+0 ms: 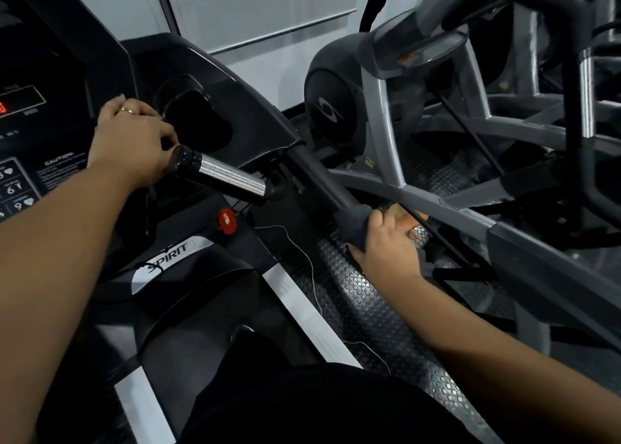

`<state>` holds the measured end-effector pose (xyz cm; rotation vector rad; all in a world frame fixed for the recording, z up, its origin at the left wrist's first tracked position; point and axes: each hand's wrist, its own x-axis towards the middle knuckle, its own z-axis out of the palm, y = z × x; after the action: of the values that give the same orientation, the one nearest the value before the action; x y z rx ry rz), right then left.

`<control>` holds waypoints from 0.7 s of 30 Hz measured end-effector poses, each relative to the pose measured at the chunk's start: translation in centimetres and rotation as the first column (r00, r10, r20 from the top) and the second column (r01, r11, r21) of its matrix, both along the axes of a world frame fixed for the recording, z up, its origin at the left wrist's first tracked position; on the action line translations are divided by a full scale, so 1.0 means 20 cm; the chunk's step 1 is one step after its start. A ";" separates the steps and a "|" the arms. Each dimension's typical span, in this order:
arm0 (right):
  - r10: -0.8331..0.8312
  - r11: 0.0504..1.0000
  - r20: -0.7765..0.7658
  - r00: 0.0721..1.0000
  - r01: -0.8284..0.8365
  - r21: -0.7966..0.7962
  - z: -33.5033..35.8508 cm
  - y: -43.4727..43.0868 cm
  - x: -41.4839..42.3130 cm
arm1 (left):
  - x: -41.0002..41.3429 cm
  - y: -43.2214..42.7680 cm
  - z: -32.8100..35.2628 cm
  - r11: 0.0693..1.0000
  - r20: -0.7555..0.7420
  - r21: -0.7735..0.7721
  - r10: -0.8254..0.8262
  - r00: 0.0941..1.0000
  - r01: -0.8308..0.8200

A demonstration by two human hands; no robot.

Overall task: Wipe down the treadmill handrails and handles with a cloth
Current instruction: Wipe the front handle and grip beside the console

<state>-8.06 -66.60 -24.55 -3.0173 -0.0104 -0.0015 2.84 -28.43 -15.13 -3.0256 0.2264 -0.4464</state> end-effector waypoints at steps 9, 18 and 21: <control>0.071 0.990 0.020 0.997 -0.068 -0.120 -0.10 -0.16 -0.20 | 0.00 0.01 -0.01 1.000 -0.010 -0.006 -0.005 1.000 0.005; 0.113 0.972 0.060 0.992 -0.097 -0.216 -0.17 -0.47 -0.58 | -0.01 0.02 0.00 0.999 -0.004 -0.047 -0.022 1.000 0.022; 0.130 0.970 0.060 0.990 -0.115 -0.217 -0.19 -0.52 -0.61 | -0.01 0.01 0.00 0.999 -0.016 -0.045 -0.010 1.000 0.009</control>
<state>-20.22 -77.08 -28.34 -3.2229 -0.2180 -0.1066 2.69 -28.24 -15.13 -3.0749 0.2346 -0.4331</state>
